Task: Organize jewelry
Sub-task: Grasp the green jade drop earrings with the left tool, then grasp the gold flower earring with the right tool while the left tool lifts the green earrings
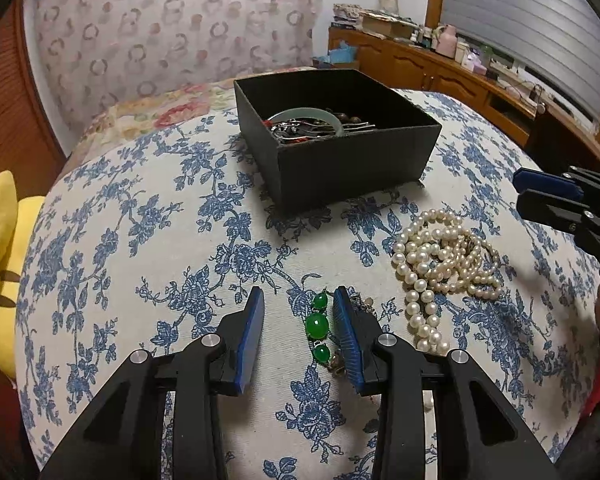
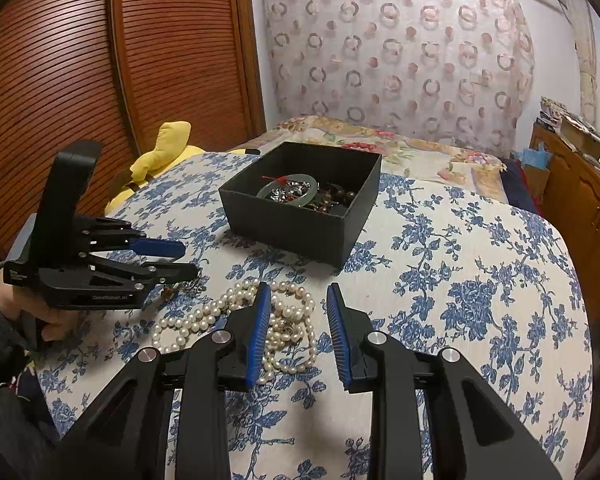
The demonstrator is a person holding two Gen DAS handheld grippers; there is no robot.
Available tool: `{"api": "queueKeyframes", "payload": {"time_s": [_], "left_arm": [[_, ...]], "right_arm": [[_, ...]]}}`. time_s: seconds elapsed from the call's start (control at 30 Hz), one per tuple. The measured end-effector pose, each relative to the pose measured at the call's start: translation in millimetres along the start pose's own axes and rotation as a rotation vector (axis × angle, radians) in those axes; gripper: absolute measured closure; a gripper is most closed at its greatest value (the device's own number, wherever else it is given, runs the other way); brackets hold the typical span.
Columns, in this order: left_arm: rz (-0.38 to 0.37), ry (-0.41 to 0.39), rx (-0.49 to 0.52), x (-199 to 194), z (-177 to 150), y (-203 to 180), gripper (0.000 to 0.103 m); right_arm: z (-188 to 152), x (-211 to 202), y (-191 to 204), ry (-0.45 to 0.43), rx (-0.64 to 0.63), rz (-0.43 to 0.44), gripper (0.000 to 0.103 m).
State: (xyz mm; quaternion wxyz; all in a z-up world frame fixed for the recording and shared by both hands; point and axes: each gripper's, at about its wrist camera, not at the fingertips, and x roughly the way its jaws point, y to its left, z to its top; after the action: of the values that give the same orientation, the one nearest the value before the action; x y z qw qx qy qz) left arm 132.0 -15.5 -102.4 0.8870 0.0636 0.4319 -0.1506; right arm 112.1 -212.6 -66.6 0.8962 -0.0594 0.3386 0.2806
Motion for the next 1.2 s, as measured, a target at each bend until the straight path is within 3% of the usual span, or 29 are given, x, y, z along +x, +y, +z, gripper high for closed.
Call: {"api": "queueKeyframes", "payload": {"time_s": [0.03,0.1,0.13,0.23,0.7,1.07,1.13,1.2], "left_arm": [[0.003,-0.004,0.001,0,-1,0,0.072],[0.005,-0.01,0.005,-1,-2,1,0.094],[-0.008,-0.011,-0.002,-1,-3,3,0.096],[-0.037,-0.015,-0.028,-5,-4,10,0.096],[-0.032,-0.167,-0.093,-60,-1,21,0.096],[-0.023,-0.221,-0.123,-83,-7,29,0.096],[-0.022,-0.232,-0.129,-88,-9,31,0.096],[-0.02,-0.24,-0.133,-92,-10,33,0.096]], "right_arm": [[0,0,0,0.0,0.0,0.001,0.072],[-2,-1,1,0.0,-0.001,0.0,0.072],[-4,-2,2,0.001,-0.001,0.001,0.072],[-8,-3,6,0.004,-0.004,0.003,0.072],[-7,4,29,0.027,-0.039,0.02,0.072],[-2,21,54,0.052,-0.079,0.068,0.072],[0,26,60,0.06,-0.088,0.086,0.069],[2,31,66,0.067,-0.095,0.104,0.06]]}}
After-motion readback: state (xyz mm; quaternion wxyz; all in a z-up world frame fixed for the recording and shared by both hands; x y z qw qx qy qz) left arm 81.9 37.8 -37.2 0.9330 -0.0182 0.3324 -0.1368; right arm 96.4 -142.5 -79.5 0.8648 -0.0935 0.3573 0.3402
